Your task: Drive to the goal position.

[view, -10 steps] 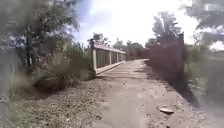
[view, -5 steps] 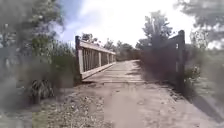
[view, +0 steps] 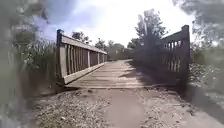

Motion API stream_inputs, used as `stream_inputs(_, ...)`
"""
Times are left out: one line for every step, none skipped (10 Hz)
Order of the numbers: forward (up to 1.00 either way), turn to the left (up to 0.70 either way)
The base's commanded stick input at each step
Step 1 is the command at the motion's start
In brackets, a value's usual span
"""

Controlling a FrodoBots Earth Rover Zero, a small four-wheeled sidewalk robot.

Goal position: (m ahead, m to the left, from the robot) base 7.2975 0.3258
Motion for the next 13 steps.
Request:
stream_inputs(0.85, 0.00)
stream_inputs(0.85, 0.00)
stream_inputs(0.85, 0.00)
stream_inputs(0.85, 0.00)
stream_inputs(0.85, 0.00)
stream_inputs(0.85, 0.00)
stream_inputs(0.85, 0.00)
stream_inputs(0.85, 0.00)
stream_inputs(0.85, 0.00)
stream_inputs(0.85, 0.00)
stream_inputs(0.85, 0.00)
stream_inputs(0.85, 0.00)
stream_inputs(0.85, 0.00)
